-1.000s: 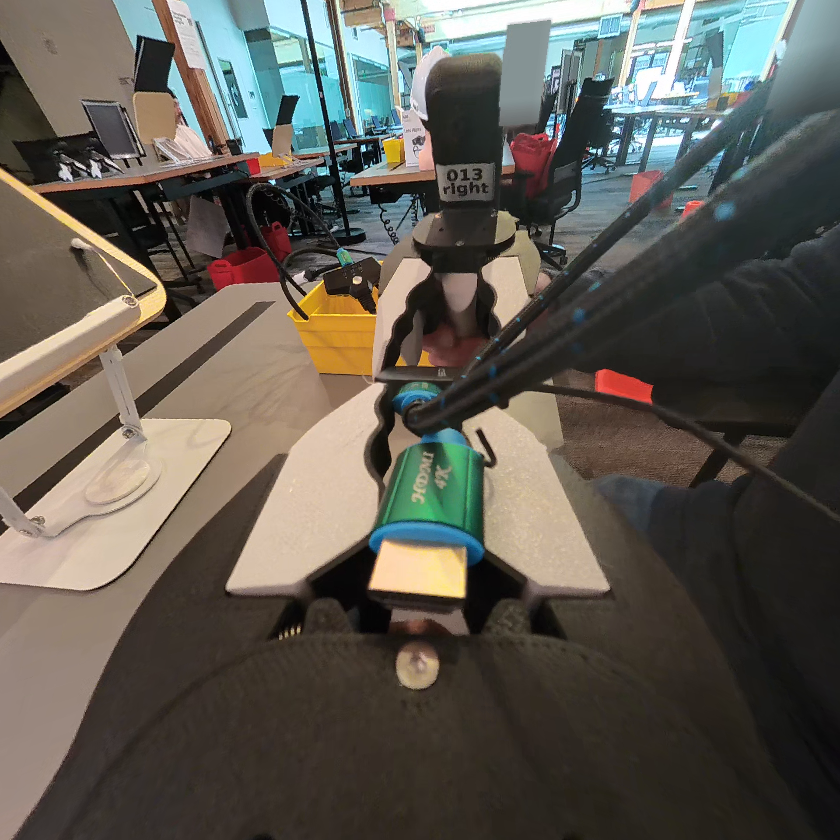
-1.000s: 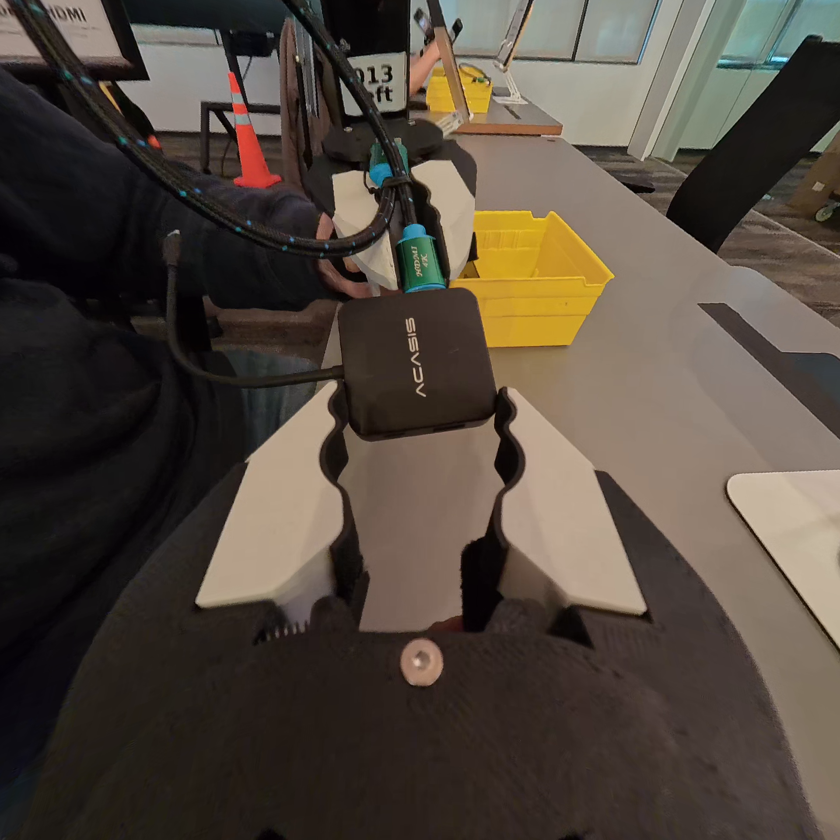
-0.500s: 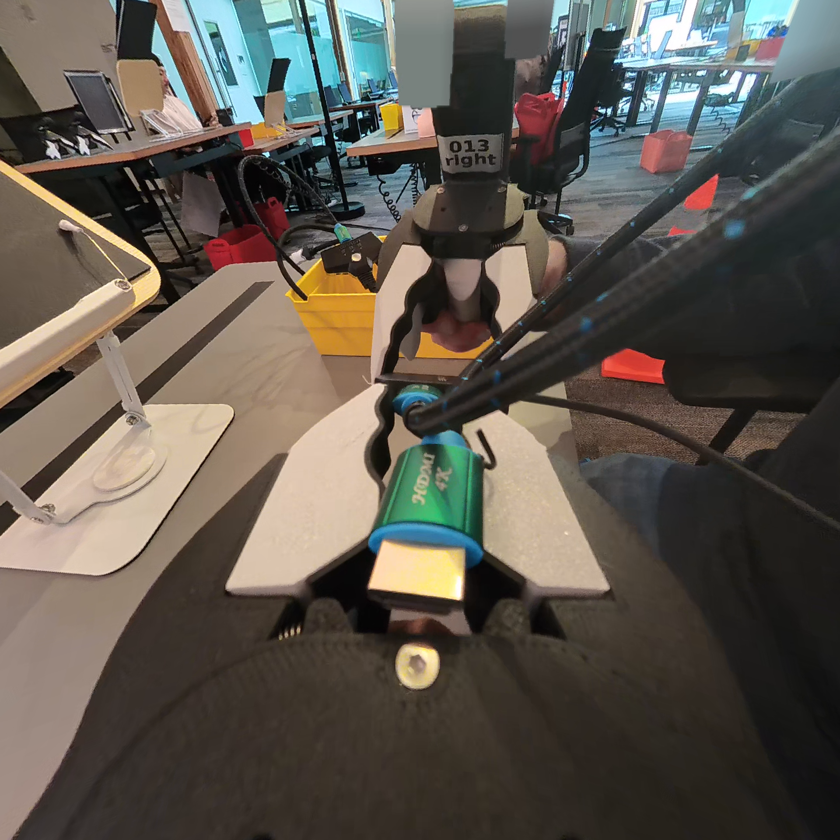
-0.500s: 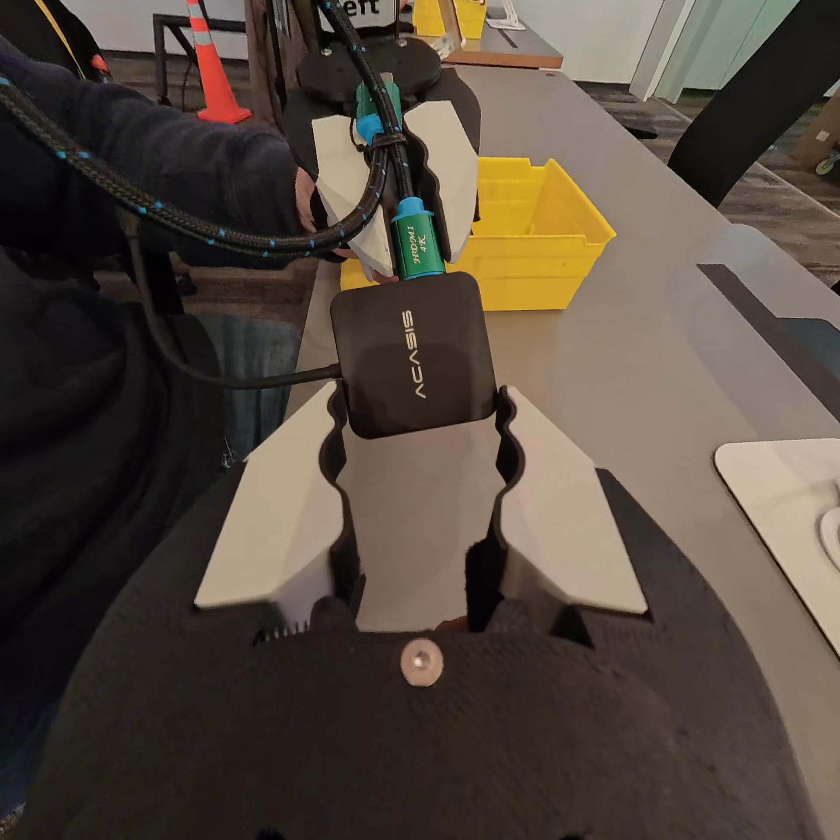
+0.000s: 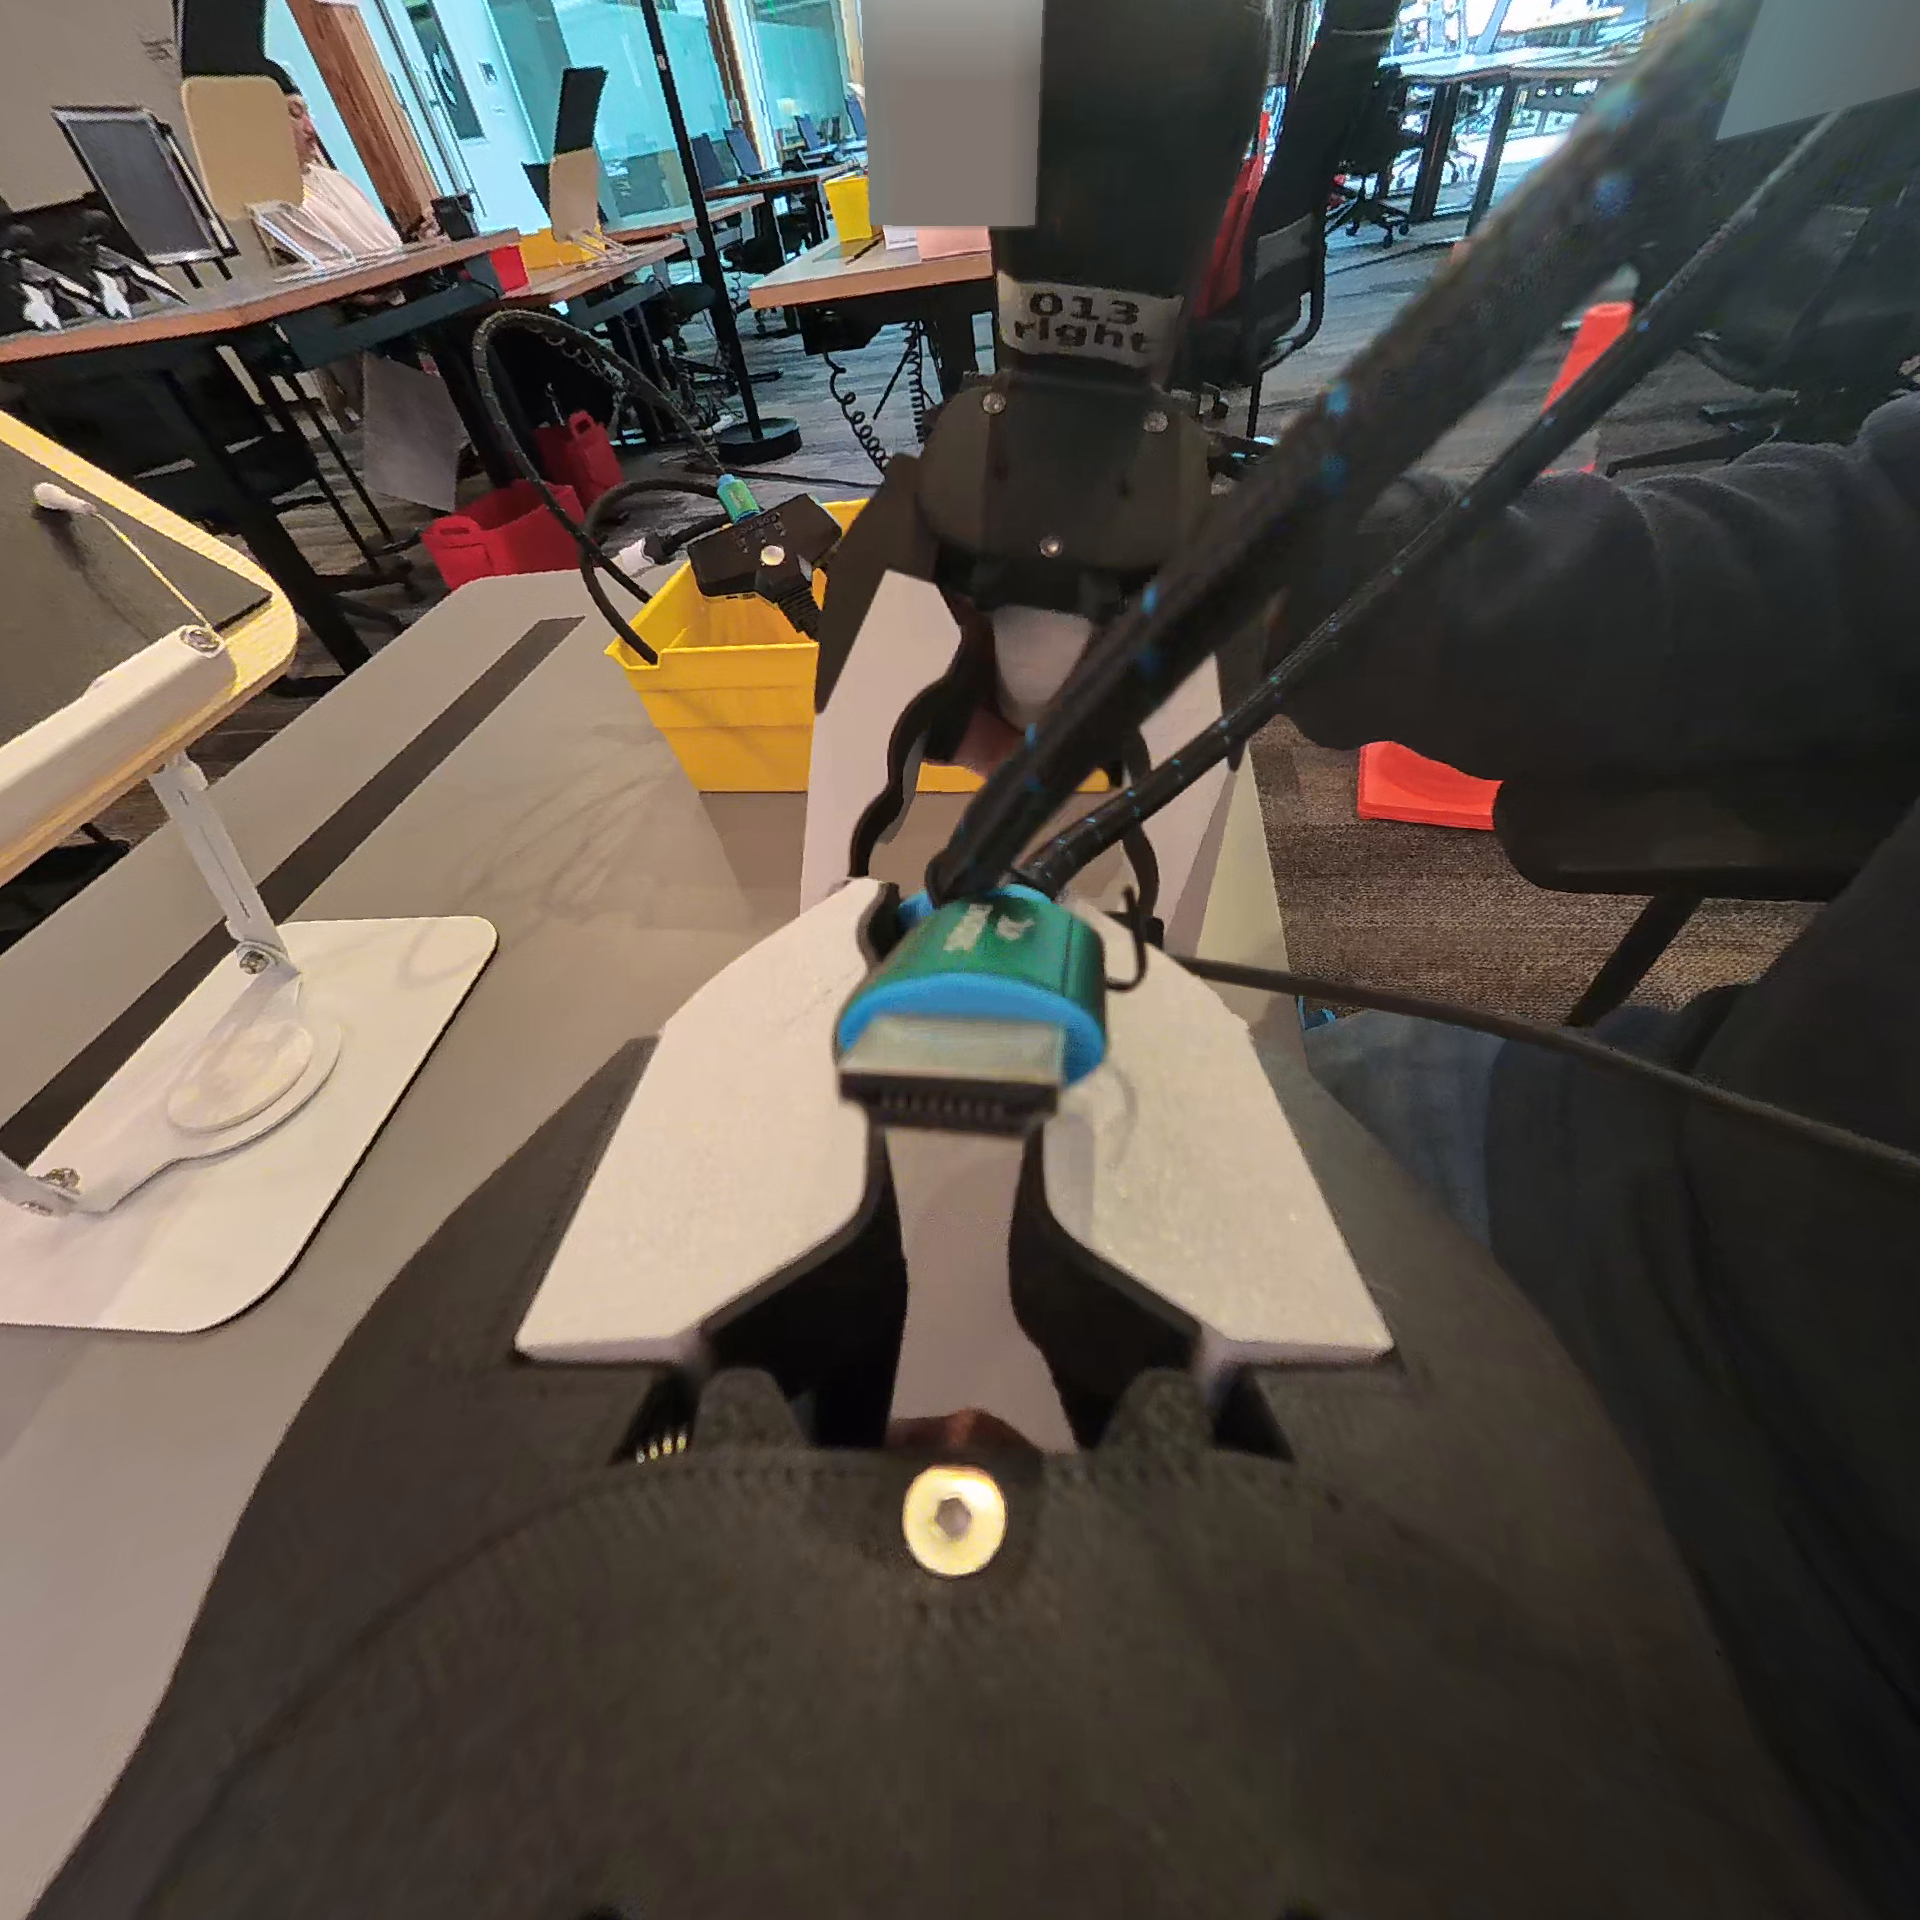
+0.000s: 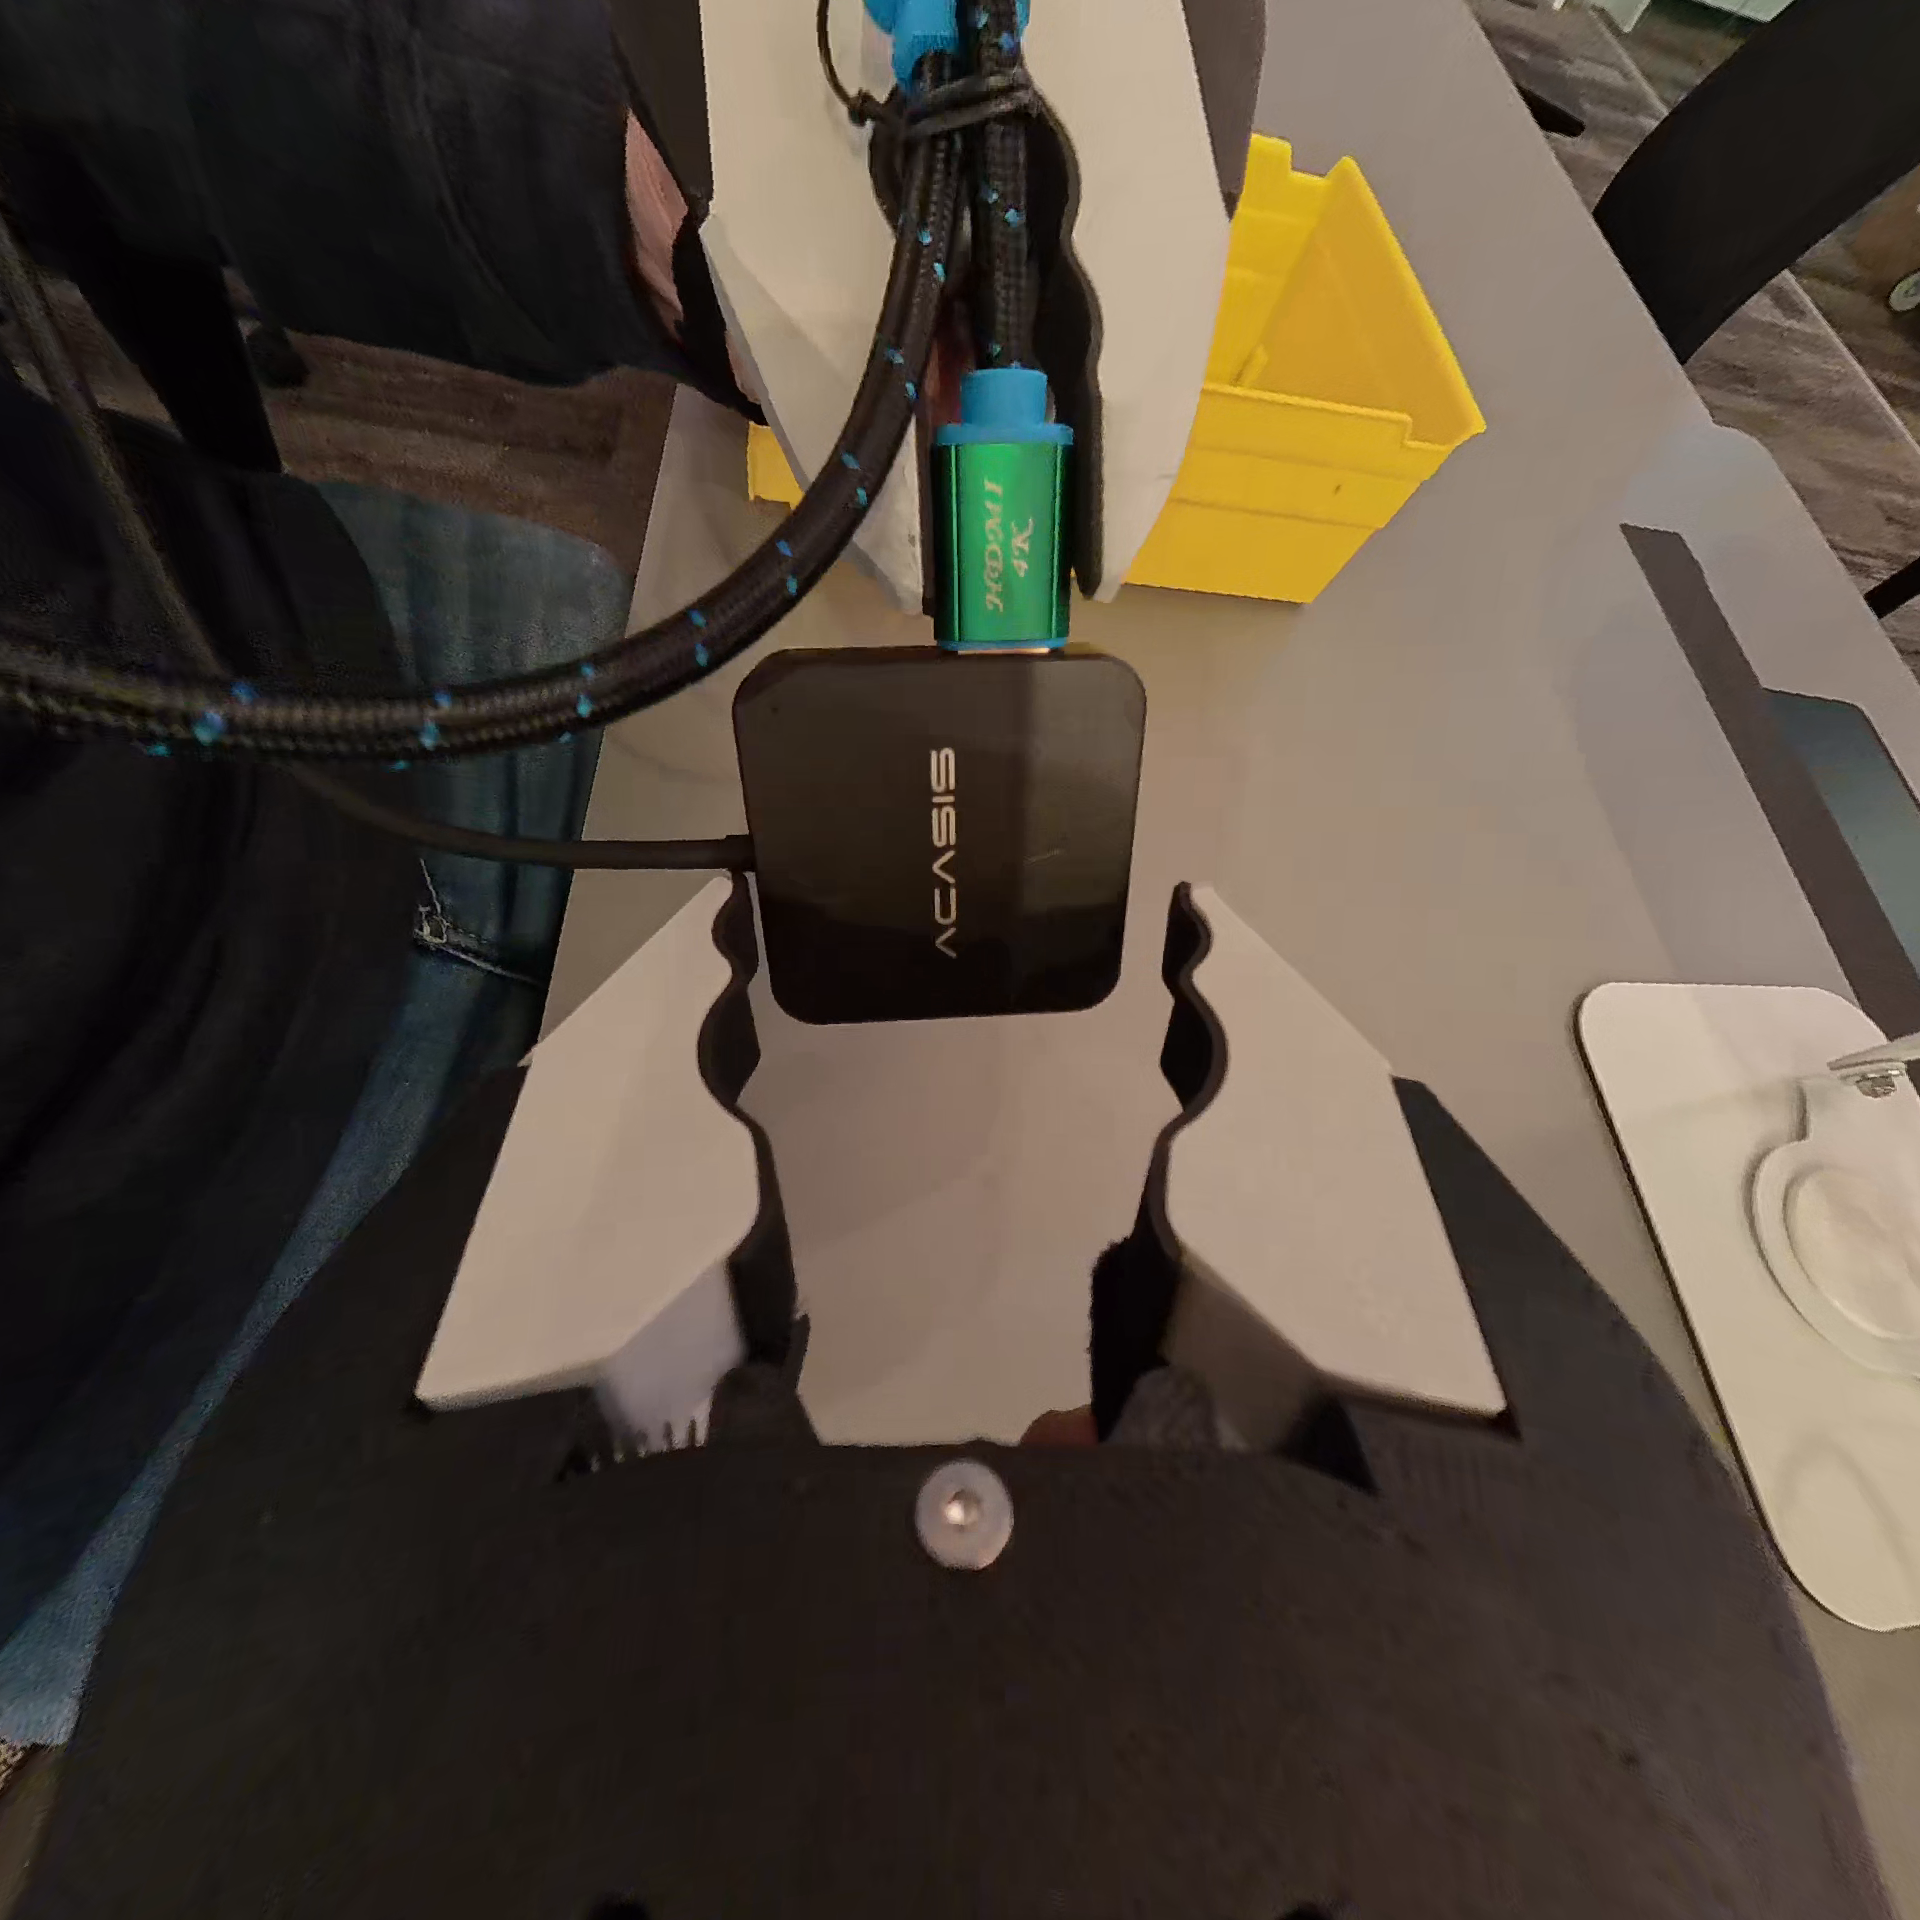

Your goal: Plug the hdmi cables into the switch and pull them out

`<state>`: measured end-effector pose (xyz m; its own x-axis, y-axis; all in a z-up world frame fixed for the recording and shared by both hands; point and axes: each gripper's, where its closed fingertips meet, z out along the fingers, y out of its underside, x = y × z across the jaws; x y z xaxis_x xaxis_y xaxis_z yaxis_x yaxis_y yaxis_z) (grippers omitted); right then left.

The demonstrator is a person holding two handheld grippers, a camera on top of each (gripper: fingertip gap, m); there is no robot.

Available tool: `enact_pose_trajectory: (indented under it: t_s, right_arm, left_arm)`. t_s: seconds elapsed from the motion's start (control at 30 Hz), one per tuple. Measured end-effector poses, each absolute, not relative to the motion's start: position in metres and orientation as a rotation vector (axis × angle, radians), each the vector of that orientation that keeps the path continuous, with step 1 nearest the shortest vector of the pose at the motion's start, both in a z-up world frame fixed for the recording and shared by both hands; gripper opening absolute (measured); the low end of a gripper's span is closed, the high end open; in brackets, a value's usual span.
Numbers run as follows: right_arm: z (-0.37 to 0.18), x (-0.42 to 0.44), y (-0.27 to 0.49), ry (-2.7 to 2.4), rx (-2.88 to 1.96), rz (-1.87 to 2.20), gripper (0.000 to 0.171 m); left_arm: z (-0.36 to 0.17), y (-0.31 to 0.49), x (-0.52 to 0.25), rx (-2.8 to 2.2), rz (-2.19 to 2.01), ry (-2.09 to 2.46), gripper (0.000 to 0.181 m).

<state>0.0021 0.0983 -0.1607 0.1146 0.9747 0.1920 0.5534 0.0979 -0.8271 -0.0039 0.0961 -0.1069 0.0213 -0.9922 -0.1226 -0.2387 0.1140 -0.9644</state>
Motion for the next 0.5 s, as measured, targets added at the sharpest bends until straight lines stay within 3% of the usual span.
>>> enact_pose_trajectory:
  t_s: [0.1,0.5]
  right_arm:
    - [-0.165,0.0,0.095,-1.582,-1.556,0.625,0.068]
    - [-0.163,0.001,0.101,-1.487,-1.593,0.684,0.067]
  left_arm:
    - [-0.107,0.095,-0.003,-1.304,-0.977,1.413,0.022]
    - [-0.11,0.106,-0.007,-1.362,-1.029,1.365,0.023]
